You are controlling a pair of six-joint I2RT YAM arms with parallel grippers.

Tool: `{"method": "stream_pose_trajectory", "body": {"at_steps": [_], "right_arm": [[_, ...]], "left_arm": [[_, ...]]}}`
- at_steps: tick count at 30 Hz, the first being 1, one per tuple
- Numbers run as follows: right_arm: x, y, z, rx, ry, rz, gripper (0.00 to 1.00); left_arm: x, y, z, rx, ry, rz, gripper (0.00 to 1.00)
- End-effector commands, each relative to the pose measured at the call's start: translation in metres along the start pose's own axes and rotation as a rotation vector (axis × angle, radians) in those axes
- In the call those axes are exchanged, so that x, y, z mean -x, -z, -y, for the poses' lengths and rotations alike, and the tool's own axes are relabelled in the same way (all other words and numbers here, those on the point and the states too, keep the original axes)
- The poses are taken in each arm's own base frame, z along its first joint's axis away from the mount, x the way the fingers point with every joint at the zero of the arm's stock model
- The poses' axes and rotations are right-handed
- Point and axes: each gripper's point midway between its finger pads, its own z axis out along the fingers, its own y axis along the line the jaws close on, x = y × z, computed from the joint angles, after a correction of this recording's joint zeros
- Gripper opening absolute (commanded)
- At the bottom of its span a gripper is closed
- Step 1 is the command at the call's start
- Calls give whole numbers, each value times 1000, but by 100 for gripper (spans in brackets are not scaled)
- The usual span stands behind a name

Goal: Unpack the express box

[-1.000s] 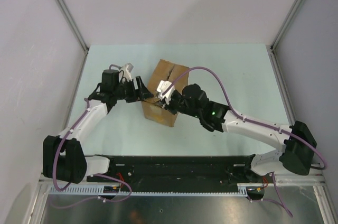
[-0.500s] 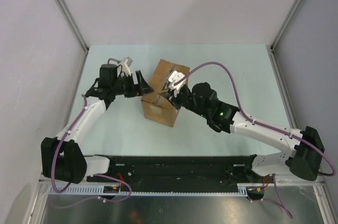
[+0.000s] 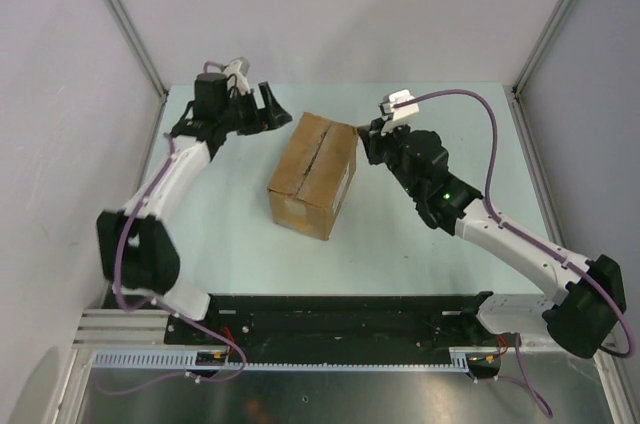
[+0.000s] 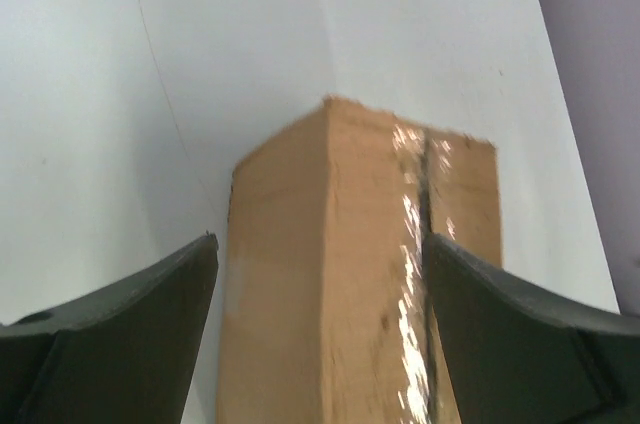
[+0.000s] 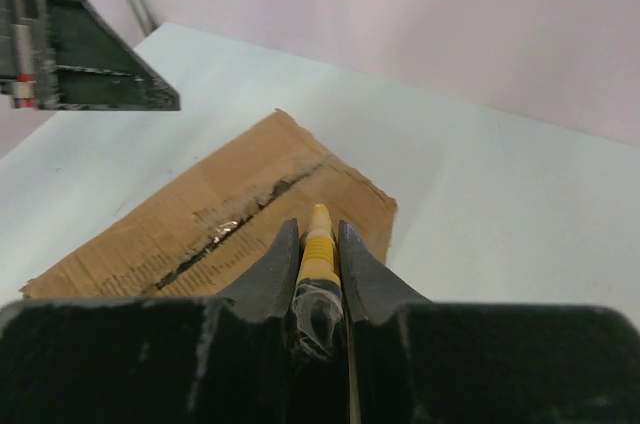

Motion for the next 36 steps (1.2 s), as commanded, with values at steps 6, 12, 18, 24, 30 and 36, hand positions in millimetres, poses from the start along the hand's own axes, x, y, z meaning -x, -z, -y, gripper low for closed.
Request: {"method": "stream_pose_trajectory", "body": {"at_steps": [6, 12, 18, 24, 30, 36], "right_arm": [[-25, 14, 77, -273, -149, -90, 0], [-54, 16, 100, -316, -178, -147, 0], [-71, 12, 117, -365, -201, -179, 0], [-78, -1, 125, -367, -239, -171, 0], [-82, -9, 140, -427, -249, -145, 0], [-101, -26, 138, -280, -241, -201, 0]], "left_arm": [[-7, -97, 15, -142, 27, -141, 86], [-27, -112, 70, -484, -104, -244, 83], [-57, -101, 98, -747, -148, -351, 80], [-68, -75, 114, -903, -155, -399, 79], [-77, -61, 123, -934, -173, -410, 79], [-35, -66, 105, -572, -257, -211, 81]]}}
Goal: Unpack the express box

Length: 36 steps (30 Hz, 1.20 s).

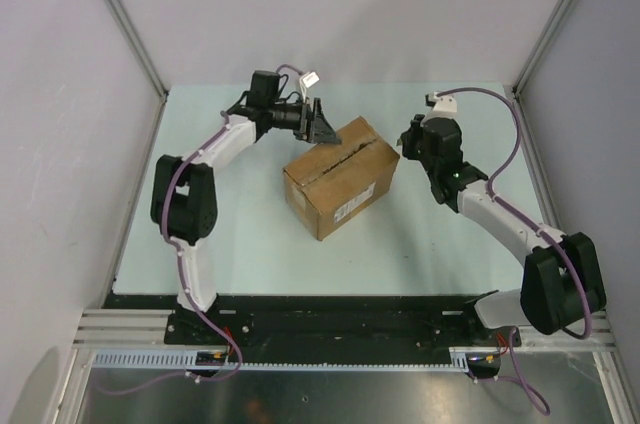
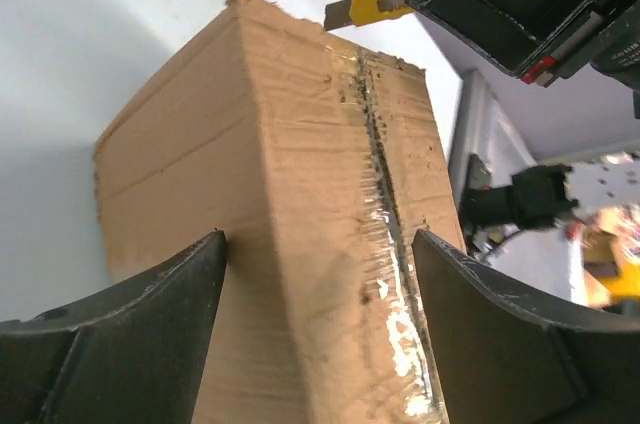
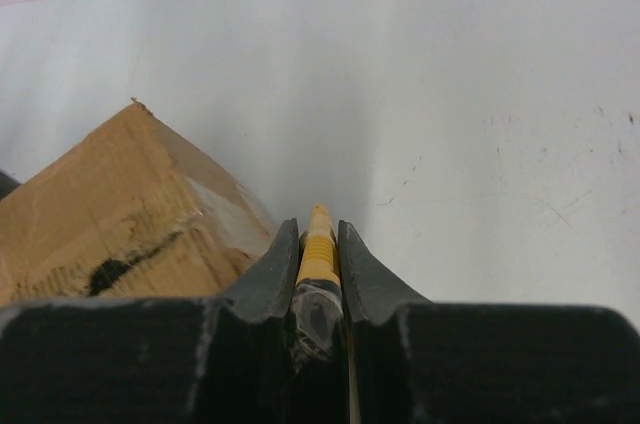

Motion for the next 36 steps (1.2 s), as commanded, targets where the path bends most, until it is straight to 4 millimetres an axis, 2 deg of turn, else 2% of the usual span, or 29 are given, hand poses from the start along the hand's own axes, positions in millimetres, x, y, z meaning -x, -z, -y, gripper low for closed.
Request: {"method": "stream_pose_trajectory", "body": {"at_steps": [1, 2, 4, 5, 6, 7, 8, 9, 10, 11, 12, 13, 14, 15, 16, 17, 18, 19, 20, 22, 24, 25, 30, 31, 32, 33, 34, 36], "right_arm": [[1, -17, -12, 142, 18, 0, 0], [-5, -19, -16, 172, 35, -20, 0], [-12, -21, -17, 185, 37, -41, 0], [-12, -21, -19, 197, 34, -45, 0], [-15, -21, -19, 195, 30, -56, 0], [-17, -21, -19, 194, 25, -61, 0], [-18, -18, -25, 225, 18, -72, 0], [-20, -17, -26, 227, 18, -77, 0], [-21, -16, -29, 230, 21, -81, 0], [-24, -14, -33, 234, 30, -86, 0], [-27, -12, -35, 233, 32, -97, 0], [-29, -10, -38, 232, 30, -102, 0], [-30, -8, -40, 226, 23, -109, 0], [-36, -6, -41, 220, 4, -134, 0], [-36, -2, -42, 214, -7, -138, 0], [-38, 0, -42, 199, -5, -142, 0], [-46, 7, -49, 201, 3, -167, 0], [-44, 12, -51, 192, -3, -166, 0], [-53, 18, -49, 163, 9, -194, 0], [-62, 29, -60, 156, 5, -217, 0], [-66, 39, -64, 134, 18, -224, 0], [-71, 49, -78, 156, 35, -228, 0], [-78, 71, -98, 168, 37, -230, 0], [-79, 75, -99, 168, 36, -235, 0], [-77, 77, -99, 169, 27, -232, 0], [-75, 78, -98, 171, 30, -228, 0], [-72, 78, -94, 154, 31, -220, 0], [-58, 82, -87, 137, 15, -184, 0]], "left_arm": [[48, 33, 23, 258, -167, 151, 81], [67, 51, 26, 374, -202, 220, 82], [84, 72, 30, 491, -210, 301, 84], [93, 87, 43, 534, -229, 352, 85], [102, 104, 41, 626, -221, 411, 86], [106, 116, 42, 683, -216, 451, 86], [106, 134, 53, 739, -210, 503, 86], [106, 158, 44, 871, -154, 584, 86], [100, 170, 41, 924, -124, 614, 85], [76, 180, 27, 996, -72, 613, 84], [69, 195, 39, 1019, -49, 669, 83], [57, 210, 36, 1087, -15, 704, 82], [26, 212, 18, 1127, 40, 672, 82], [17, 221, 30, 1120, 66, 713, 81], [5, 224, 26, 1134, 91, 715, 81], [-19, 224, 15, 1155, 126, 684, 81], [-27, 225, 15, 1153, 142, 684, 81], [-33, 228, 19, 1151, 141, 691, 81], [-43, 227, 15, 1157, 150, 672, 81], [-46, 229, 18, 1160, 143, 663, 81], [-40, 229, 24, 1145, 107, 653, 81], [-36, 230, 28, 1135, 90, 655, 81], [3, 214, 55, 999, -34, 618, 82], [13, 207, 66, 945, -61, 612, 82], [14, 193, 68, 883, -78, 565, 82], [18, 187, 71, 855, -92, 550, 81], [25, 175, 81, 808, -120, 534, 79], [26, 154, 78, 779, -141, 477, 77]]}}
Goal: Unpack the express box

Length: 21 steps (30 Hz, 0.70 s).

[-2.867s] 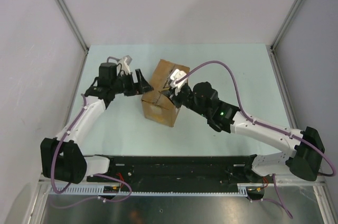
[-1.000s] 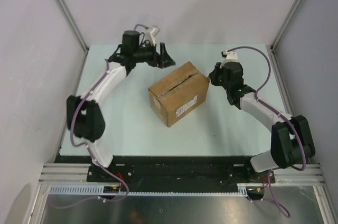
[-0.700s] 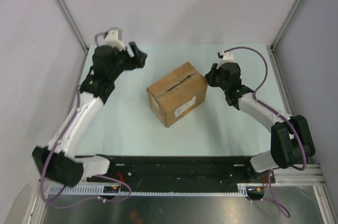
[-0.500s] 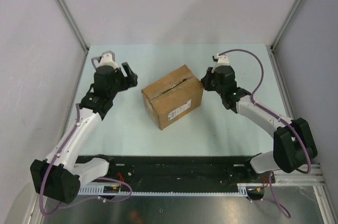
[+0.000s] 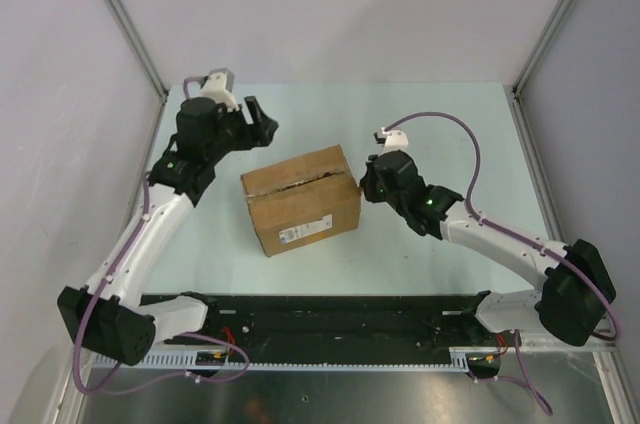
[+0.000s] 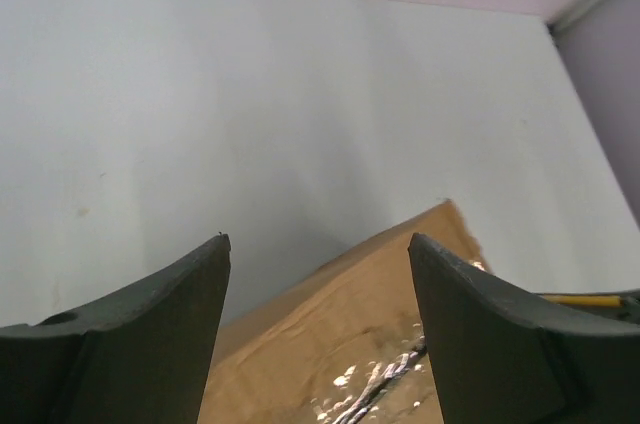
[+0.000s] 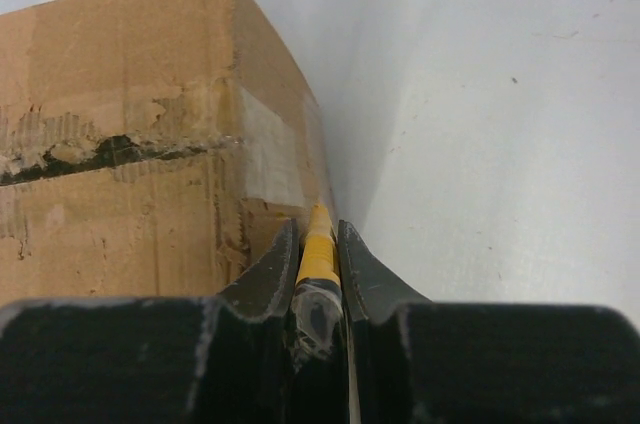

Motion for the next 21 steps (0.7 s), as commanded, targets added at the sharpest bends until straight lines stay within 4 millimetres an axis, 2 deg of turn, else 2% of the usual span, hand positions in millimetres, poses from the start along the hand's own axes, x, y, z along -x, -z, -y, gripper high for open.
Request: {"method": "stream_pose_trajectory", "body": {"at_steps": [1, 3, 4, 5, 6, 7, 8, 9, 10, 12, 14, 17, 20, 21], "right_arm": [[34, 20, 21, -68, -75, 99, 0], [51, 31, 30, -67, -105, 150, 0], [59, 34, 30, -45, -114, 169, 0], [67, 35, 39, -51, -131, 188, 0], [75, 40, 38, -27, -123, 210, 0], [83, 42, 30, 36, -123, 222, 0], [88, 44, 31, 62, -122, 237, 0], [87, 46, 21, 134, -105, 230, 0], [98, 53, 15, 178, -110, 276, 0], [99, 55, 10, 231, -115, 276, 0], [104, 56, 9, 262, -133, 300, 0], [103, 55, 3, 322, -149, 306, 0], [103, 54, -3, 362, -153, 310, 0], [103, 55, -5, 378, -151, 310, 0]], "left_arm": [[2, -10, 68, -230, -116, -39, 75], [-13, -25, 85, -241, -154, -77, 75], [-9, -28, 93, -247, -161, -70, 75], [-13, -34, 97, -242, -170, -80, 75], [-24, -45, 102, -241, -179, -111, 75], [-23, -51, 108, -246, -184, -112, 75], [-27, -56, 111, -248, -192, -123, 76], [-40, -67, 116, -252, -205, -157, 77], [-35, -70, 122, -261, -212, -148, 77], [-45, -77, 131, -288, -241, -170, 77], [-49, -88, 128, -248, -283, -170, 77], [-59, -92, 124, -225, -328, -182, 74], [-66, -95, 114, -192, -350, -191, 66], [-70, -96, 114, -194, -356, -199, 60]]}}
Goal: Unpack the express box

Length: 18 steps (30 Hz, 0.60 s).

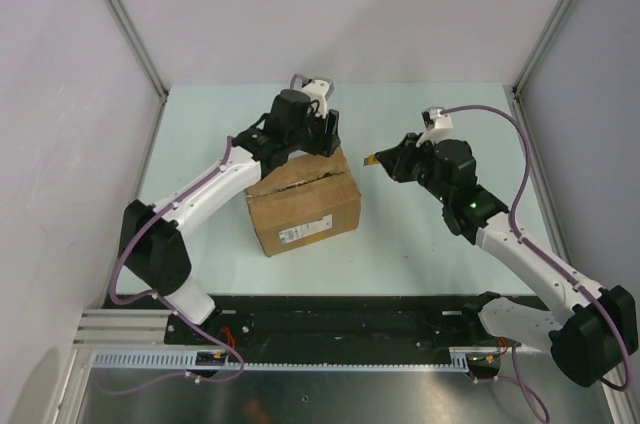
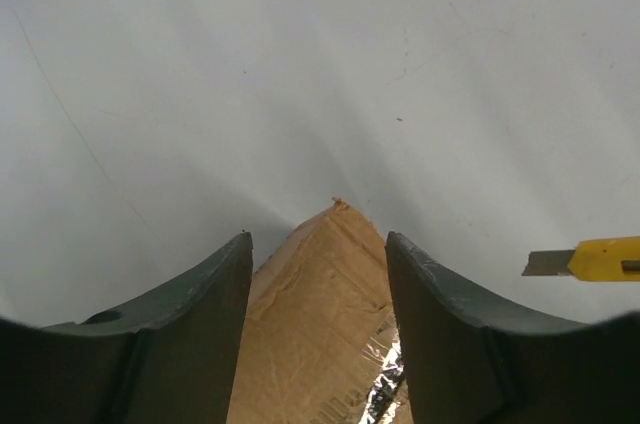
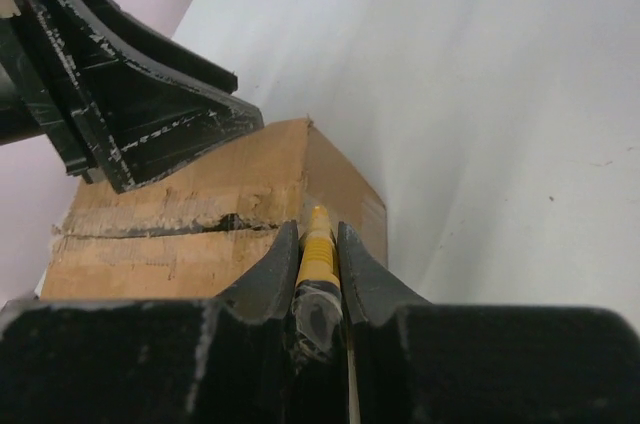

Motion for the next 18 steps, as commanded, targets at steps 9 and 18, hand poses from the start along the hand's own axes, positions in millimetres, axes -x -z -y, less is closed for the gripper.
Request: {"method": "stream_pose_trajectory", "body": {"at_steps": [9, 18], "right_arm": [[12, -18, -31, 182, -45, 63, 0], [14, -32, -18, 148, -84, 81, 0]], "left_arm": [[-18, -14, -10, 60, -141, -36, 60], [-33, -25, -9, 54, -178, -77, 62]]}}
